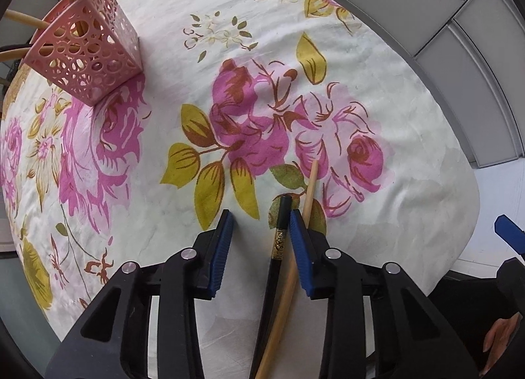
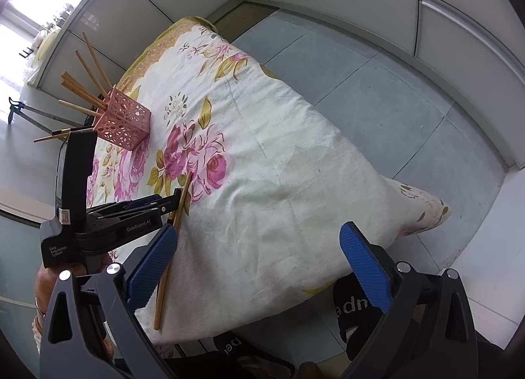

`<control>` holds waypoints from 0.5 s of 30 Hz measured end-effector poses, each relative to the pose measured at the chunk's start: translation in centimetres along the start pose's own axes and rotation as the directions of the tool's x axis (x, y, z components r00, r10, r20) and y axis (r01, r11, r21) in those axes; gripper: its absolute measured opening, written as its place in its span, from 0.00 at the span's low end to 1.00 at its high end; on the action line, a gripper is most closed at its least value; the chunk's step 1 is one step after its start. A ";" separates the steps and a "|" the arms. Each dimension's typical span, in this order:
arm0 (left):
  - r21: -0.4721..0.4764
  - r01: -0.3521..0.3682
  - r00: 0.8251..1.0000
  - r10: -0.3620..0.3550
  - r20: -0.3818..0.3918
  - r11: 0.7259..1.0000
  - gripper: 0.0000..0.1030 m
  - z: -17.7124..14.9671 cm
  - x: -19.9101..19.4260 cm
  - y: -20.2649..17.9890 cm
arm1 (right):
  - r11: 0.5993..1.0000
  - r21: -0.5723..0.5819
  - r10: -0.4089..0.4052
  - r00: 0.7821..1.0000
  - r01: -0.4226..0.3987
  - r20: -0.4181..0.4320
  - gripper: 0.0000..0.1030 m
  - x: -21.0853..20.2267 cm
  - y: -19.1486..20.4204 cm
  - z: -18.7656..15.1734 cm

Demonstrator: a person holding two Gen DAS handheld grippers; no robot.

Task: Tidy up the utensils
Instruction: 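Lower the left gripper onto the remaining chopsticks and close on one, then lift the chopstick with the left gripper while the right gripper grasps the last chopstick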

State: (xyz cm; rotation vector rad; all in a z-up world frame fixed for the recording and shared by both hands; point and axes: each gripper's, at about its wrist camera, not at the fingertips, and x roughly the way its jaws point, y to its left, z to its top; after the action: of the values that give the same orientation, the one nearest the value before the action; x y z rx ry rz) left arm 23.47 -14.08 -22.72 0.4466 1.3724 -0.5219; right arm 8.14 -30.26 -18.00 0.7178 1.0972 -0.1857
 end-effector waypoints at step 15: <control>-0.141 0.077 0.970 -0.041 0.240 0.987 0.06 -5.0 -7.1 5.8 | 0.997 -0.068 -0.044 0.998 0.042 -0.034 0.94 4.3 8.9 2.0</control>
State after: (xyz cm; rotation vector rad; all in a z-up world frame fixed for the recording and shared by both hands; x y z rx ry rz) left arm 22.06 -5.80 -16.45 0.2137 1.1870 -0.5006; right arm 15.89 -23.80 -17.25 0.6395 1.1480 -0.1723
